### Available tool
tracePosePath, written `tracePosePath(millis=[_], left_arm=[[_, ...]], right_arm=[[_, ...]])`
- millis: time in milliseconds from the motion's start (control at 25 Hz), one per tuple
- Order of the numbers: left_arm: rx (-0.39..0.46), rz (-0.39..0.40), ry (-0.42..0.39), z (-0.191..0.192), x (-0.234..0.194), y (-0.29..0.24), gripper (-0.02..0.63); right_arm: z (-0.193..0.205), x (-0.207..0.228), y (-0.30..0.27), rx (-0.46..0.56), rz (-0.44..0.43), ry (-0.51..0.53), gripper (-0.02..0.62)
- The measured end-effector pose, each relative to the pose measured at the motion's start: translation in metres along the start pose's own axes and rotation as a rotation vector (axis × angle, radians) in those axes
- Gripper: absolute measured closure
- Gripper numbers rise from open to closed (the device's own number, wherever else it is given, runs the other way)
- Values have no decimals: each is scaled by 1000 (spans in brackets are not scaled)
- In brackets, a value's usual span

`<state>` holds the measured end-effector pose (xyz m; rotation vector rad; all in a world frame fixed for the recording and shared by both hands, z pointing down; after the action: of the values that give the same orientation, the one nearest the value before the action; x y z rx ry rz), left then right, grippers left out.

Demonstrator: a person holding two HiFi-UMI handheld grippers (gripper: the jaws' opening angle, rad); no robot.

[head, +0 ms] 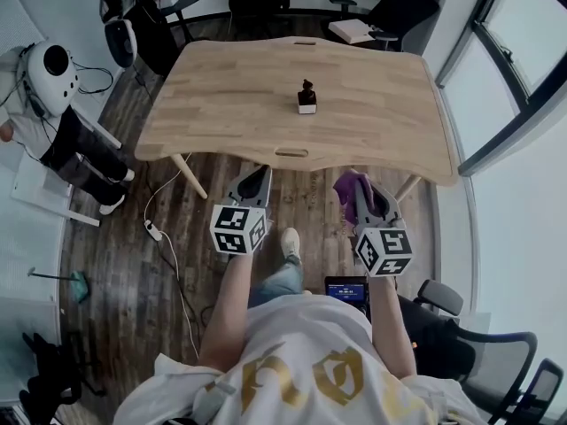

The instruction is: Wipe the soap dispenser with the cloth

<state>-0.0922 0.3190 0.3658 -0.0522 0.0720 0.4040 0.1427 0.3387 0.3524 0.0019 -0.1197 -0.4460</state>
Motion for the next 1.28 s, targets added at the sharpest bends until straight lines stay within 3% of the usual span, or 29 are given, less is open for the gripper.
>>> tracePosePath(millis=[200,840,1280], left_arm=[[-20,18,12,12,-15,-46,597],[-133,106,27,38,-102,-262,597],[-170,173,-5,51,-134,-335,597]], right_arm=[[15,22,-36,-32,17,-5,572],[39,113,-233,-112,74,-75,572],[57,141,-303,-120,99,-147,572]])
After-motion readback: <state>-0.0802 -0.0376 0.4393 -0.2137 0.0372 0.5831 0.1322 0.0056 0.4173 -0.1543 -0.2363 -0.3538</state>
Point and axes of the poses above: the fingertips, and each gripper's own axes: y backward along the fingers, x to its right, z out of its underside, the point moved 4 cm from there along y, backward along the fingers, and after that the axes turned 9 degrees about x, right-handed, at the moved point
